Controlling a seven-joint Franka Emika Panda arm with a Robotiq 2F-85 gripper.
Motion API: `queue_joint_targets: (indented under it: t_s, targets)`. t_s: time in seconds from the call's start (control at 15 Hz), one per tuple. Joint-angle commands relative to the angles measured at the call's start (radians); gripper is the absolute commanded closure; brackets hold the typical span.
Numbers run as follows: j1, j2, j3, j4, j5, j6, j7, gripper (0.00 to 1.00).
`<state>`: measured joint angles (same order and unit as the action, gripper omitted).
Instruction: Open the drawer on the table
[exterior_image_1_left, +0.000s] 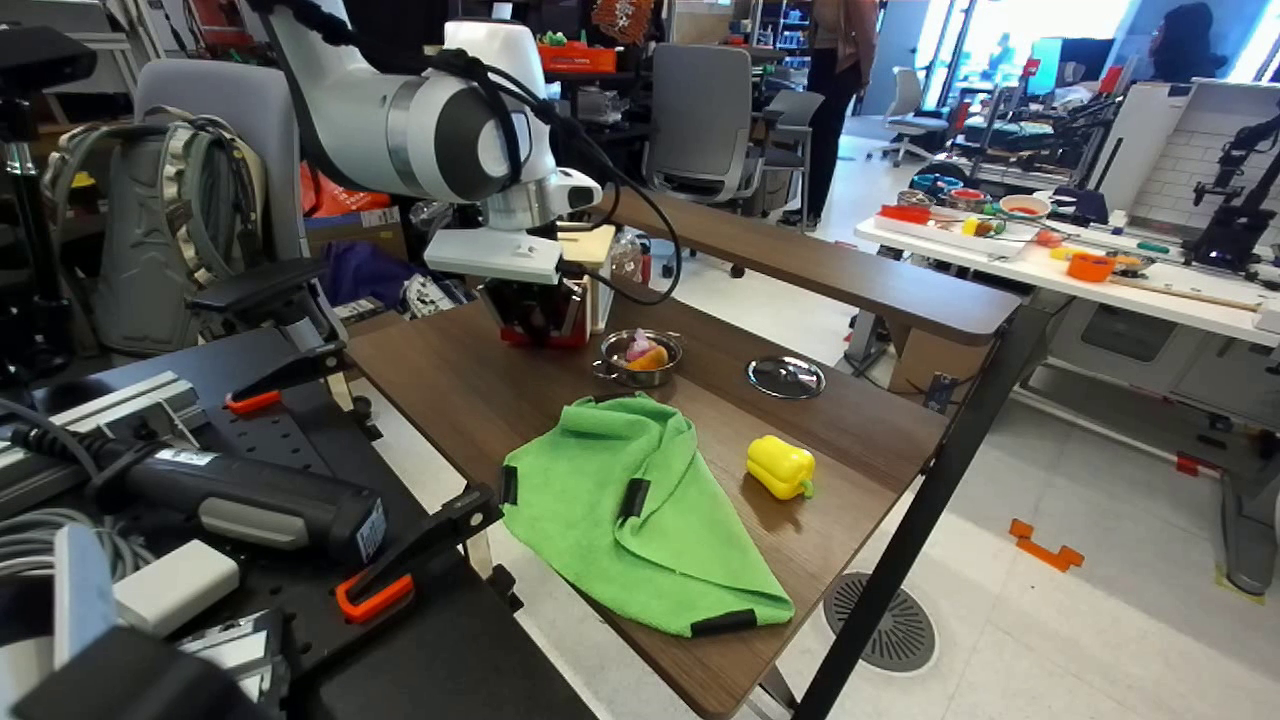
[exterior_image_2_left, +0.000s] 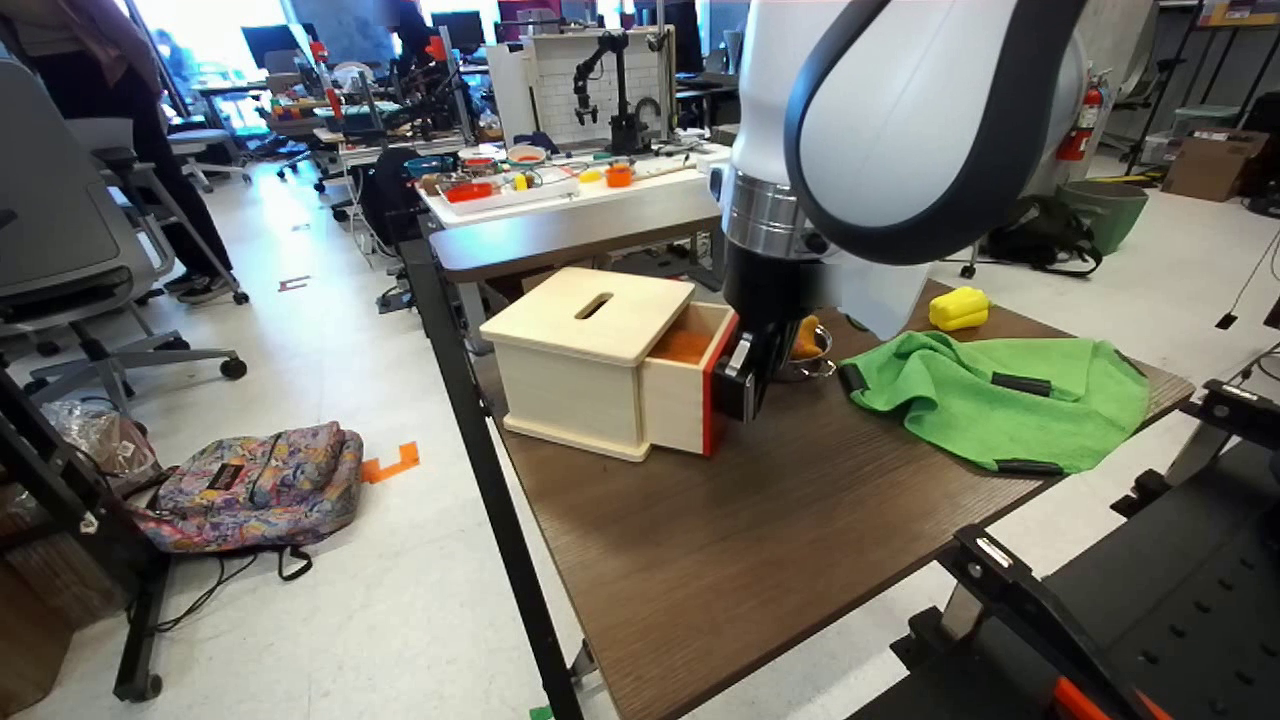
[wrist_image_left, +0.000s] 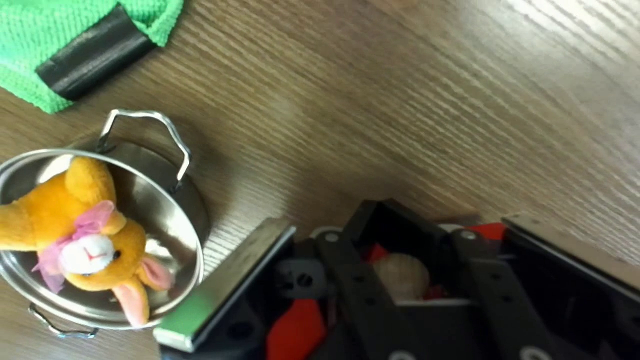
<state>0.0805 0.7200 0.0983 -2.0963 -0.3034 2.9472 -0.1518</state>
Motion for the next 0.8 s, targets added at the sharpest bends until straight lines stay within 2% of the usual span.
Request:
queue_joint_targets:
  t_s: [0.0,0.73]
  targets:
    - [-0.034,-0.040,-0.016,-0.041,0.027,0.018,-0.037,0.97]
    - [-0.049,-0.064,-0.013,-0.086,0.022,0.028,-0.048,0.97]
